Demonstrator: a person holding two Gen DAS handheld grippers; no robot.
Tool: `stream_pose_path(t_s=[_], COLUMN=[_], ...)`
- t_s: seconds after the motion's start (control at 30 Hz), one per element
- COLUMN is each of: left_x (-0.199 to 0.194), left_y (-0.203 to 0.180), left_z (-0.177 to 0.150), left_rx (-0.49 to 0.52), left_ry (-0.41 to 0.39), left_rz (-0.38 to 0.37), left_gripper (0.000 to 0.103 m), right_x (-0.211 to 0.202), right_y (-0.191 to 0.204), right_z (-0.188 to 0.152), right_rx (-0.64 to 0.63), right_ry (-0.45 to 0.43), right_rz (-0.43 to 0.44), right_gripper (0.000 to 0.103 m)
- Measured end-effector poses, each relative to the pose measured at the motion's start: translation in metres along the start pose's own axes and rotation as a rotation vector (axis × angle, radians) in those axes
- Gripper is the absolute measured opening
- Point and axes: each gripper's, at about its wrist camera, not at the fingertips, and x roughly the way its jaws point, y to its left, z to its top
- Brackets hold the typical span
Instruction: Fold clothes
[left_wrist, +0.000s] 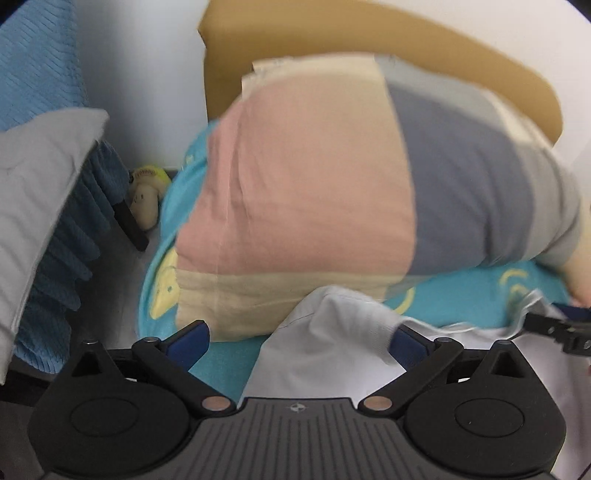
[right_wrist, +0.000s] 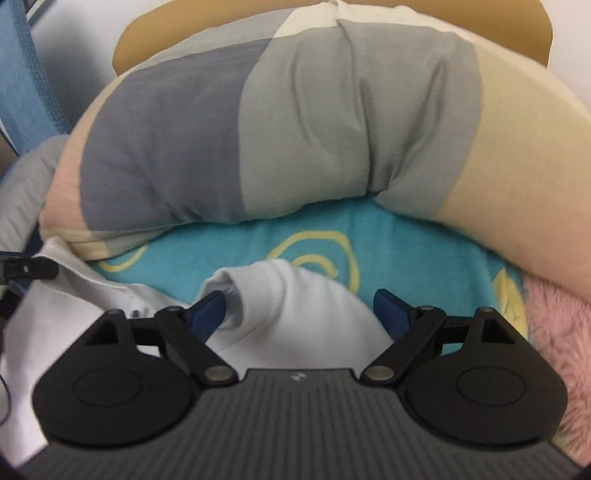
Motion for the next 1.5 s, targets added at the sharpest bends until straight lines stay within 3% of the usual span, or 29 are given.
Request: stream_pose_path(t_s=[0.2, 0.33, 0.67, 0.9, 1.03, 1.2, 1.3, 1.5], left_x=[-0.055, -0.107, -0.262, -0.33, -0.341, -0.323, -0.303, -0.254], left_y=[-0.011, -0.027, -0.089, -0.113, -0.112, -0.094, -0.065, 0.017], left_z=[-0.036, -0.066, -0.222, -0.3, -0.326, -0.328, -0.314, -0.302], left_rx=[0.024, 0.026, -0.035, -0.058, -0.058, -0.121, -0.244, -0.582], left_ry=[-0.162, -0.274, -0.485, -0.535, -0.529, -0.436, -0.377, -0.269], left_rz=[0.012, 0.053, 0.021, -0.003, 0.015, 0.073, 0.09, 0.089], left_gripper=[0.103, 0.103, 0.103, 0.103, 0.103, 0.103, 0.103, 0.103], right_x=[-0.035, -0.088, -0.267, -0.35, -0.372, -0.376, -0.374, -0.374], right_y=[0.013, 0.023, 0.069, 0.081, 0.083, 0.074, 0.076, 0.08], right_z=[-0.012, -0.037, -0.158, -0.237, -0.272, -0.304, -0.31, -0.306], right_rx=[0.006, 0.004, -0.051, -0.038, -0.055, 0.06, 0.069, 0.095], right_ry=[-0.09, -0.191, -0.397, -0.45, -0.451, -0.428, -0.42, -0.431], right_rz=[0.022, 0.04, 0.043, 0.045, 0.019, 0.078, 0.068, 0.085], right_gripper=[0.088, 0.088, 0.088, 0.088, 0.088, 0.088, 0.088, 0.088])
